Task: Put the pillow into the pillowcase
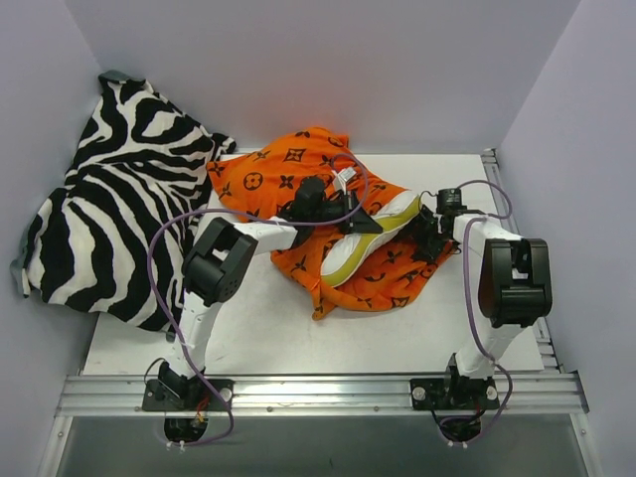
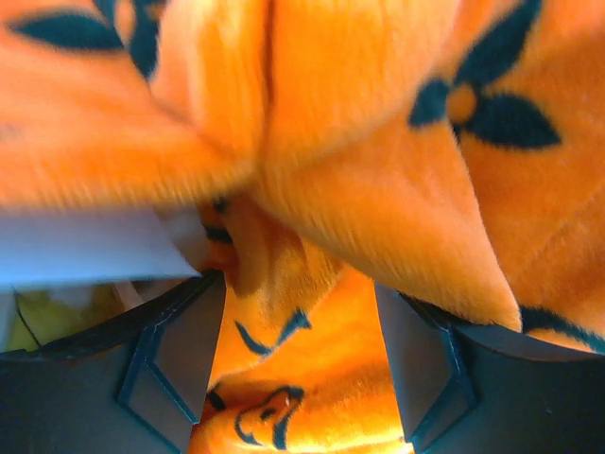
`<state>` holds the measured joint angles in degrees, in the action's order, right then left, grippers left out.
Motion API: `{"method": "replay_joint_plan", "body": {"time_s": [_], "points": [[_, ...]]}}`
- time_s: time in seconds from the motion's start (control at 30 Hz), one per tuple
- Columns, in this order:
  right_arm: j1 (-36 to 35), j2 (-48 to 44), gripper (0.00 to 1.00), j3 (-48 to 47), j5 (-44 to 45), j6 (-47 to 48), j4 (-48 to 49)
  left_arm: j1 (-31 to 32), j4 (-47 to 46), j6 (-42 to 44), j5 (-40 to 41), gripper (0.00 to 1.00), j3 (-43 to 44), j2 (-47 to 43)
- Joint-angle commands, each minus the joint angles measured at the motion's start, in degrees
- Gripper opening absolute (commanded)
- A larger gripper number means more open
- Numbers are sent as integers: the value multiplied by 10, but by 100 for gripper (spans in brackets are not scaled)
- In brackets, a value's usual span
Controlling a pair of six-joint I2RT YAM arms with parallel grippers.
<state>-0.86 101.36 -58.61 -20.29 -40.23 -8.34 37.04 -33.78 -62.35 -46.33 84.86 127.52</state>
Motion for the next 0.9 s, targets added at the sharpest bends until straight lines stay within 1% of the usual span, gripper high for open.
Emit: {"method": "replay_joint_plan", "body": {"time_s": [0.0, 0.13, 0.2, 0.27, 0.3, 0.37, 0.4, 0.5, 0.53, 0.6, 0.63, 0.67, 0.73, 0.77, 0.8, 0.83, 0.87], "points": [[-6, 31, 65, -36, 24, -20, 16, 3, -44, -23, -26, 0, 5, -13], [-12, 34, 65, -66, 5, -33, 23, 6, -35, -15, -31, 0, -7, -23], [-12, 35, 63, -73, -11, -50, 38, 8, -31, -15, -30, 0, -13, -25], [-14, 42, 59, -75, -46, -80, 57, 11, -28, -15, -30, 0, -16, -26], [-15, 46, 53, -72, -58, -87, 75, 12, -28, -15, -32, 0, -19, -27], [-16, 46, 47, -70, -84, -104, 84, 12, -26, -15, -32, 0, -20, -30], [-16, 40, 47, -61, -87, -106, 103, 12, -24, -15, -31, 0, -22, -32], [-26, 49, 53, -75, -51, -79, 85, 13, -23, -12, -32, 0, -26, -32], [-29, 59, 52, -82, -45, -65, 65, 13, -23, -13, -31, 0, -28, -32], [-34, 94, 51, -96, -32, -53, 64, 13, -22, -12, -30, 0, -29, -33], [-34, 106, 48, -105, -33, -49, 61, 12, -20, -11, -29, 0, -29, -35], [-34, 118, 37, -113, -35, -43, 44, 11, -10, -9, -27, 0, -29, -36], [-29, 142, 19, -121, -47, -33, 35, 6, 6, 6, -22, 0, -30, -43], [-25, 142, 3, -121, -58, -19, 30, 2, 29, 12, -18, 0, -28, -45], [-18, 127, 0, -114, -69, -10, 27, -1, 48, 35, -13, 0, -27, -47], [3, 112, 0, -97, -93, -2, 24, -12, 68, 52, -8, 0, -24, -53], [7, 94, 0, -87, -112, 8, 12, -19, 118, 69, 10, 0, -20, -56]]}}
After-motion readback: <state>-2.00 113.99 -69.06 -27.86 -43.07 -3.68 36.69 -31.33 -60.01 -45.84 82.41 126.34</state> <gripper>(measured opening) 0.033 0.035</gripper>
